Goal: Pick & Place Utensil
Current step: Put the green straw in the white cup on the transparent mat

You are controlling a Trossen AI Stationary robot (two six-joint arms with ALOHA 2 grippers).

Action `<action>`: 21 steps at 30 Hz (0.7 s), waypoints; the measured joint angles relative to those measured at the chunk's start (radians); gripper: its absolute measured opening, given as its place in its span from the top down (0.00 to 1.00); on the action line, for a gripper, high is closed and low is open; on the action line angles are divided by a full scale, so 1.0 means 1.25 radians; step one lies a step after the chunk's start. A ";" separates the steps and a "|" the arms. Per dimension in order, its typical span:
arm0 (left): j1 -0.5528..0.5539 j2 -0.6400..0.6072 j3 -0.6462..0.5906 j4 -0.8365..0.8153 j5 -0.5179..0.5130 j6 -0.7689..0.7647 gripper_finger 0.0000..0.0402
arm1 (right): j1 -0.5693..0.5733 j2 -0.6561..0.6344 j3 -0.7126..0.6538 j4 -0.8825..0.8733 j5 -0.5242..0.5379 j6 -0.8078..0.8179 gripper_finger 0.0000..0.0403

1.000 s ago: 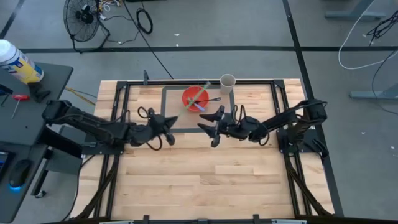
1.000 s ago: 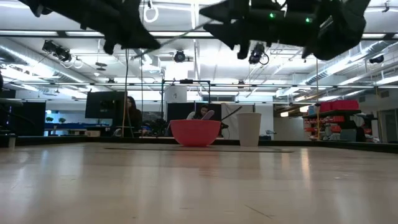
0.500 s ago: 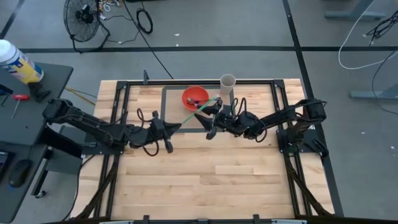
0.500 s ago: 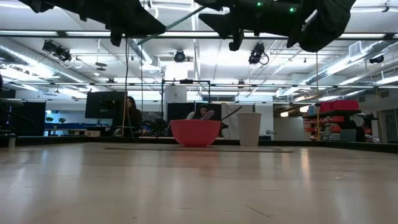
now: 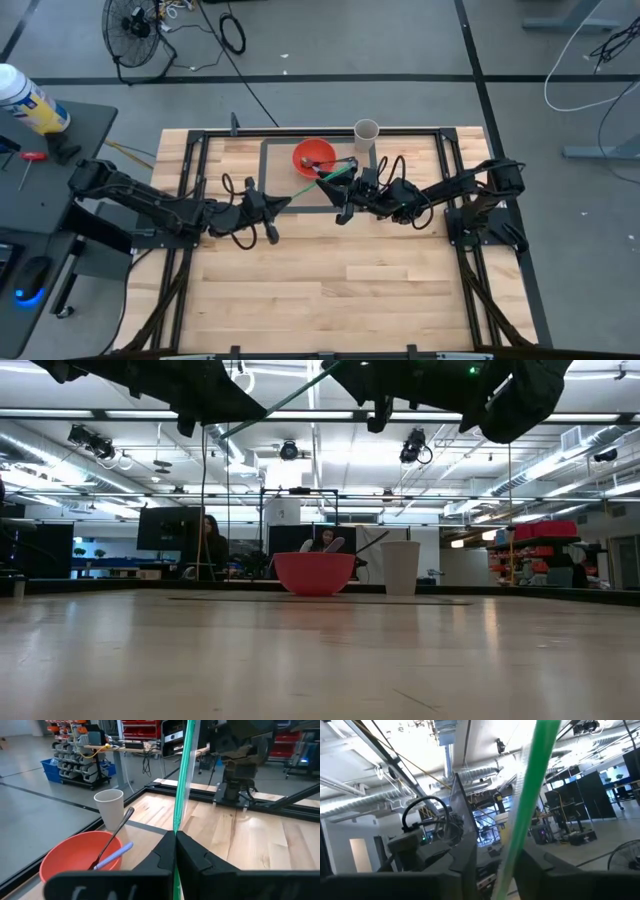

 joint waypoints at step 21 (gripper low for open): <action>-0.082 -0.034 0.001 -0.078 -0.051 0.133 0.55 | -0.037 -0.043 -0.001 -0.133 -0.003 0.062 0.95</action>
